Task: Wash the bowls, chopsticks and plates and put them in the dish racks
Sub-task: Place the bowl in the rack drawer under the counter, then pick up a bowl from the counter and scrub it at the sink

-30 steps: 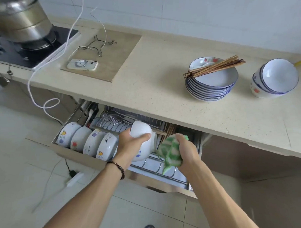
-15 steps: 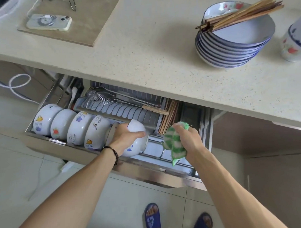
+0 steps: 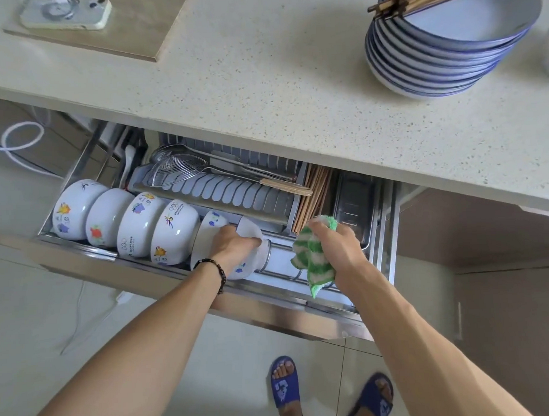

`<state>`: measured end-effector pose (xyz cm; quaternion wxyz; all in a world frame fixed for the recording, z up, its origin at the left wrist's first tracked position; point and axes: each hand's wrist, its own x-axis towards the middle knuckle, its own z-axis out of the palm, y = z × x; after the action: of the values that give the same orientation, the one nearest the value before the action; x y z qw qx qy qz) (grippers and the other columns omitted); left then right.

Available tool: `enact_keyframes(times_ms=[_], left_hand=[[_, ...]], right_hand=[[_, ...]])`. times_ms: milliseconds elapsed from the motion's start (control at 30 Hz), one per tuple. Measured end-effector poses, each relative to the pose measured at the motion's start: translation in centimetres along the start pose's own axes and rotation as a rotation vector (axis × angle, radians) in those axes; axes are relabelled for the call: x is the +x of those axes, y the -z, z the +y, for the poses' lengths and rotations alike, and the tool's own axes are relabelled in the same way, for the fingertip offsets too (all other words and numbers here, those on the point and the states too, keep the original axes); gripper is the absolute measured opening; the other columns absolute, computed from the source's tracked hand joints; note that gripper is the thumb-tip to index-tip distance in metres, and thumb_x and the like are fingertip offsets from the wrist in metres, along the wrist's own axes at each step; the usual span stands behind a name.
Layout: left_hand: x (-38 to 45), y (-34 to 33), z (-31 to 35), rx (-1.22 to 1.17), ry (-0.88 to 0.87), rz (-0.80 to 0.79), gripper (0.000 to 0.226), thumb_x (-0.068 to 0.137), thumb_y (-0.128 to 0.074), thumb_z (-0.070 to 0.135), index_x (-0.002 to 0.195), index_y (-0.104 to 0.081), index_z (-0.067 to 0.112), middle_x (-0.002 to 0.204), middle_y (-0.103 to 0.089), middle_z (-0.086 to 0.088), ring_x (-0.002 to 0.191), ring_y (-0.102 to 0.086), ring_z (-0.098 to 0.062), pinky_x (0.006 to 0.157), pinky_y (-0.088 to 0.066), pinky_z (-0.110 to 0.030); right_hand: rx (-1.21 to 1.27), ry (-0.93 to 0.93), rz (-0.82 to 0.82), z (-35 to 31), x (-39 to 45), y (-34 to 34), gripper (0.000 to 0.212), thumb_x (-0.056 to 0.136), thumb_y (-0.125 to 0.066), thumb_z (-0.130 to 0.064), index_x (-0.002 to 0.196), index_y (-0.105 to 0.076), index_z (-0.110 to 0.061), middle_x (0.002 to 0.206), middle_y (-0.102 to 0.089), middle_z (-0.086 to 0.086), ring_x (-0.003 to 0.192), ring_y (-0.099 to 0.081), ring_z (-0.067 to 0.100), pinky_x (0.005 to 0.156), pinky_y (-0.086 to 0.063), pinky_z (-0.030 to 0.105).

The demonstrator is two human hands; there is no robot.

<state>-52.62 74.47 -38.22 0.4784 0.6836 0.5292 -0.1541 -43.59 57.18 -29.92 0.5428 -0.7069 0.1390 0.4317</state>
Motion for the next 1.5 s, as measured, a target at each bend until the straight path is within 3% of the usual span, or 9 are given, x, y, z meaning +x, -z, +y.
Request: enact_keyframes(times_ms=[167, 267, 433, 600, 833, 933, 1067, 1267, 1500], left_hand=[[-3.1, 0.5, 1.2, 0.239, -0.135, 0.073, 0.049, 0.092, -0.064, 0.038, 0.13, -0.055, 0.008, 0.129, -0.061, -0.013, 0.115, -0.058, -0.032, 0.088, -0.051, -0.037], [-6.3, 0.7, 3.1, 0.314, -0.335, 0.129, 0.056, 0.098, -0.054, 0.045, 0.142, -0.048, 0.011, 0.14, -0.053, -0.012, 0.13, -0.048, -0.028, 0.101, -0.045, -0.038], [-12.5, 0.1, 8.9, 0.387, -0.552, 0.132, 0.058, 0.103, -0.038, 0.052, 0.147, -0.044, 0.015, 0.147, -0.047, -0.009, 0.132, -0.045, -0.024, 0.1, -0.041, -0.036], [-17.7, -2.4, 15.7, 0.418, -0.722, 0.128, 0.056, 0.104, -0.036, 0.05, 0.145, -0.046, 0.013, 0.143, -0.05, -0.01, 0.136, -0.043, -0.025, 0.104, -0.04, -0.037], [-21.3, -9.5, 26.3, 0.396, -0.947, 0.077, 0.057, 0.103, -0.04, 0.047, 0.15, -0.041, 0.013, 0.153, -0.042, -0.006, 0.142, -0.034, -0.021, 0.113, -0.034, -0.035], [-21.5, -13.3, 31.1, 0.396, -0.94, 0.031, 0.059, 0.103, -0.039, 0.048, 0.153, -0.034, 0.017, 0.156, -0.036, -0.004, 0.142, -0.036, -0.02, 0.112, -0.035, -0.035], [-20.6, -18.4, 37.2, 0.392, -0.873, -0.011, 0.061, 0.103, -0.043, 0.046, 0.154, -0.027, 0.017, 0.153, -0.038, -0.007, 0.133, -0.046, -0.023, 0.107, -0.038, -0.035], [-18.0, -23.0, 44.6, 0.175, -0.702, 0.028, 0.079, 0.098, -0.056, 0.045, 0.158, -0.016, 0.014, 0.156, -0.034, -0.01, 0.145, -0.033, -0.022, 0.115, -0.031, -0.033], [-14.5, -24.5, 49.3, 0.107, -0.653, 0.177, 0.054, 0.091, -0.066, 0.028, 0.139, -0.044, 0.019, 0.13, -0.05, -0.007, 0.131, -0.04, -0.023, 0.097, -0.039, -0.028]], right_hand=[[0.004, 0.017, -0.017, -0.6, -0.6, 0.2, 0.018, 0.099, -0.06, -0.023, 0.105, -0.061, -0.007, 0.085, -0.069, 0.014, 0.059, -0.067, 0.02, 0.042, -0.052, 0.024], [0.007, 0.059, 0.003, -1.6, -1.7, 0.8, 0.035, 0.096, -0.065, -0.035, 0.11, -0.061, -0.003, 0.094, -0.073, 0.02, 0.066, -0.072, 0.026, 0.051, -0.058, 0.033], [-0.019, 0.148, 0.048, -4.7, -4.7, 3.8, 0.046, 0.093, -0.066, -0.047, 0.101, -0.062, -0.001, 0.082, -0.075, 0.014, 0.066, -0.074, 0.029, 0.054, -0.06, 0.037], [-0.082, 0.244, 0.185, -8.9, -7.8, 10.0, 0.051, 0.087, -0.066, -0.057, 0.09, -0.068, -0.007, 0.079, -0.076, 0.011, 0.075, -0.075, 0.032, 0.079, -0.061, 0.051], [0.012, 0.312, 0.4, -15.0, -8.0, 22.2, 0.051, 0.086, -0.067, -0.058, 0.086, -0.068, -0.007, 0.088, -0.073, 0.019, 0.081, -0.073, 0.038, 0.078, -0.06, 0.056], [0.058, 0.326, 0.434, -17.4, -6.2, 27.9, 0.053, 0.085, -0.068, -0.058, 0.087, -0.069, -0.005, 0.086, -0.074, 0.017, 0.075, -0.074, 0.034, 0.073, -0.061, 0.055], [0.146, 0.305, 0.46, -20.7, -2.9, 35.5, 0.05, 0.089, -0.068, -0.049, 0.085, -0.065, 0.001, 0.071, -0.069, 0.017, 0.042, -0.062, 0.021, 0.037, -0.046, 0.024], [0.084, 0.322, 0.52, -25.8, 3.8, 42.4, 0.044, 0.086, -0.07, -0.045, 0.083, -0.057, -0.003, 0.055, -0.057, 0.007, 0.034, -0.053, 0.02, 0.037, -0.039, 0.02], [-0.36, 0.462, 0.512, -30.2, 8.5, 43.8, 0.04, 0.089, -0.066, -0.048, 0.085, -0.054, -0.009, 0.071, -0.055, 0.005, 0.06, -0.058, 0.023, 0.046, -0.038, 0.024]])
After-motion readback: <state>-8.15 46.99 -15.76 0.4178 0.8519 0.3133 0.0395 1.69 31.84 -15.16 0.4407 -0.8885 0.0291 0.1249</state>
